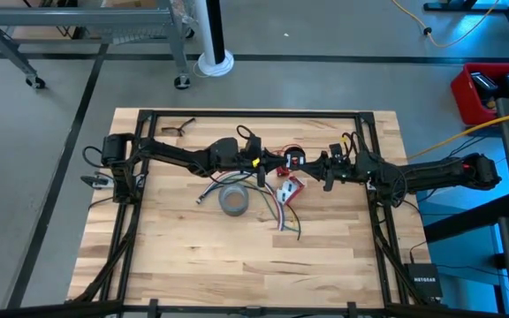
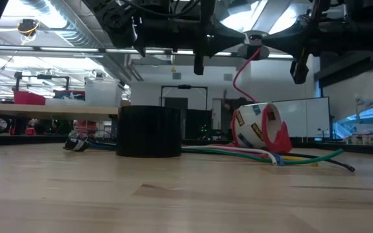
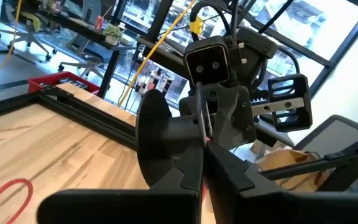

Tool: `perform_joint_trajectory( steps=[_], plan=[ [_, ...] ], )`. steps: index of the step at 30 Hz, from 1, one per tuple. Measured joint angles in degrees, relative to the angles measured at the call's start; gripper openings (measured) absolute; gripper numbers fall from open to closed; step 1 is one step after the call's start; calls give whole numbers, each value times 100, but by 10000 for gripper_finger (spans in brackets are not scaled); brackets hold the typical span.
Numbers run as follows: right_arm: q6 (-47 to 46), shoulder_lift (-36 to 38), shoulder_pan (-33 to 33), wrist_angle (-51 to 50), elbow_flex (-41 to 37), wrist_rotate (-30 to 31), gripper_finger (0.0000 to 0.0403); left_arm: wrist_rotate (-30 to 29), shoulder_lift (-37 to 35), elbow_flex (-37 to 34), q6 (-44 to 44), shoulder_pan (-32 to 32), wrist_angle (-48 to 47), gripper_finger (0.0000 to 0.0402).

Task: Coil cords
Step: Coil the red wire on the black spool

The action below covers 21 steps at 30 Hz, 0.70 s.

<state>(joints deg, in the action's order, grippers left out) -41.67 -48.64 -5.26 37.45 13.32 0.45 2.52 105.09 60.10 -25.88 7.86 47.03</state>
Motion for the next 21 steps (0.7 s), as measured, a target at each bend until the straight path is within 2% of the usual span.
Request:
perform_joint_trajectory(
  steps=[6,12,21],
  plan=[
    [-57,0,0,5,0,1,12,-11,-3,0,38,0,-4,2],
    [-507,0,-2,29,0,2,52,-17,-3,0,120,9,-9,1],
    [-525,0,-2,38,0,8,109,-10,-3,0,87,112,-26,0]
  ],
)
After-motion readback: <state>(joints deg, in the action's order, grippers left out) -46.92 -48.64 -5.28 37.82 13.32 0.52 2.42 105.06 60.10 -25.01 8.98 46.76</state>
